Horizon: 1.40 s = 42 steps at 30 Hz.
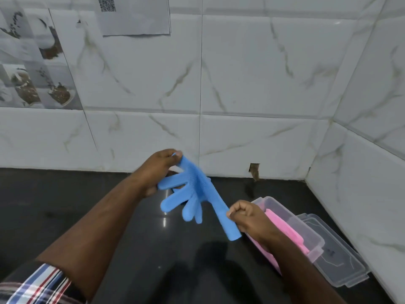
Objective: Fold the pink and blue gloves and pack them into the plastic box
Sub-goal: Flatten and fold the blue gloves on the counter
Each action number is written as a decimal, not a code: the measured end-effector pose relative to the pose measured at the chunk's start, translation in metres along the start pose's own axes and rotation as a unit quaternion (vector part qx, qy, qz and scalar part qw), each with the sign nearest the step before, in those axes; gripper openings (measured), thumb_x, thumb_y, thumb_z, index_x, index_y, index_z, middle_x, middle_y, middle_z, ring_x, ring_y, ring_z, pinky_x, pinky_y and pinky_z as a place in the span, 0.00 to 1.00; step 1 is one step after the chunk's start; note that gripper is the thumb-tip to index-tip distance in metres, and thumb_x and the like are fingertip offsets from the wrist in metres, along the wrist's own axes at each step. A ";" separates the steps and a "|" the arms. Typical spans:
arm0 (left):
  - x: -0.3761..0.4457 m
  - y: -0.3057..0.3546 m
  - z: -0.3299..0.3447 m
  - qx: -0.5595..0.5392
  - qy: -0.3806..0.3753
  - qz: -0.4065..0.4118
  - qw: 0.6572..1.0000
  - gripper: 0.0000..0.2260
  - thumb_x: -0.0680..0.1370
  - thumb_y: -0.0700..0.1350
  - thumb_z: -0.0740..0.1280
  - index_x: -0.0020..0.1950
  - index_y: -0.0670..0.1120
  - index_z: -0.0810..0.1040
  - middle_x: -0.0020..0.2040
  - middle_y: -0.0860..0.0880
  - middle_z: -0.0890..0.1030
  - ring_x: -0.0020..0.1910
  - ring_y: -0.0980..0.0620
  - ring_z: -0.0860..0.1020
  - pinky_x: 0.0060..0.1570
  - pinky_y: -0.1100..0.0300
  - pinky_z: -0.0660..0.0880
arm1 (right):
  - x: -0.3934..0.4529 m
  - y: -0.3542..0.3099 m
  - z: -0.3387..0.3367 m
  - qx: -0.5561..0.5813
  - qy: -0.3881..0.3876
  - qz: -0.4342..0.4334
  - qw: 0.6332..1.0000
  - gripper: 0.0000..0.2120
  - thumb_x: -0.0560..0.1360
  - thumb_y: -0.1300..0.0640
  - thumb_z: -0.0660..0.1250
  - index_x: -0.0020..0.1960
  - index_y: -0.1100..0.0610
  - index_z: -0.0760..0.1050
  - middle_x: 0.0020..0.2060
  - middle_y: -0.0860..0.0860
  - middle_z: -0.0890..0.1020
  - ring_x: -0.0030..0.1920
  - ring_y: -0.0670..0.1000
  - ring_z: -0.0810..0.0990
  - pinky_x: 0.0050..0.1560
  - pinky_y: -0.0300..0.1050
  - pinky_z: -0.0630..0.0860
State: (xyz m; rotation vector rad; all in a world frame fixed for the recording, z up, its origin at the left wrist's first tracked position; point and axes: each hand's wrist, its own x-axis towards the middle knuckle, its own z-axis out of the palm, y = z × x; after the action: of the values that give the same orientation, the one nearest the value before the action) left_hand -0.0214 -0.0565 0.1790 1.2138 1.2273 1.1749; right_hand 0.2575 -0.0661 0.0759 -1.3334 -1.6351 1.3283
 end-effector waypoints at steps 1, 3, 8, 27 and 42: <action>-0.005 -0.016 -0.008 -0.029 0.010 -0.033 0.999 0.11 0.83 0.49 0.64 0.42 0.47 0.75 0.40 0.44 0.77 0.37 0.45 0.79 0.41 0.51 0.74 | -0.002 0.004 -0.002 -0.003 0.014 -0.006 1.000 0.02 0.74 0.57 0.71 0.42 0.54 0.79 0.40 0.52 0.83 0.43 0.51 0.79 0.48 0.49 0.74; -0.017 -0.044 -0.021 -0.069 0.024 -0.113 0.991 0.10 0.82 0.49 0.64 0.44 0.45 0.77 0.42 0.40 0.78 0.40 0.42 0.79 0.44 0.48 0.76 | -0.004 0.009 -0.006 0.016 0.024 0.003 1.000 0.02 0.76 0.61 0.69 0.45 0.56 0.80 0.42 0.52 0.84 0.44 0.50 0.80 0.48 0.46 0.75; -0.037 -0.099 -0.044 0.106 0.047 -0.164 0.980 0.08 0.81 0.44 0.66 0.45 0.44 0.80 0.43 0.43 0.82 0.41 0.48 0.80 0.45 0.52 0.78 | -0.001 0.020 -0.002 -0.041 0.056 0.050 0.996 0.03 0.77 0.62 0.70 0.50 0.57 0.80 0.45 0.56 0.85 0.45 0.53 0.83 0.49 0.50 0.79; -0.091 -0.180 -0.016 0.546 -0.152 -0.038 0.823 0.08 0.76 0.43 0.67 0.53 0.53 0.80 0.48 0.56 0.80 0.49 0.58 0.77 0.48 0.62 0.74 | -0.039 0.066 0.039 -0.409 -0.121 0.061 0.903 0.08 0.73 0.56 0.73 0.52 0.49 0.83 0.49 0.45 0.80 0.53 0.45 0.78 0.54 0.37 0.72; -0.107 -0.174 -0.017 0.481 -0.200 -0.066 0.851 0.05 0.74 0.50 0.72 0.49 0.53 0.81 0.45 0.57 0.81 0.45 0.59 0.79 0.44 0.66 0.75 | -0.052 0.058 0.041 -0.409 -0.143 0.054 0.900 0.07 0.73 0.53 0.72 0.51 0.50 0.83 0.46 0.43 0.83 0.50 0.45 0.80 0.53 0.38 0.74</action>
State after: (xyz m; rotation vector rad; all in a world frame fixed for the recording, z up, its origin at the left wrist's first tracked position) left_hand -0.0429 -0.1673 0.0080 1.9267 1.5759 0.0937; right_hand 0.2527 -0.1295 0.0150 -1.7637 -2.5222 0.9325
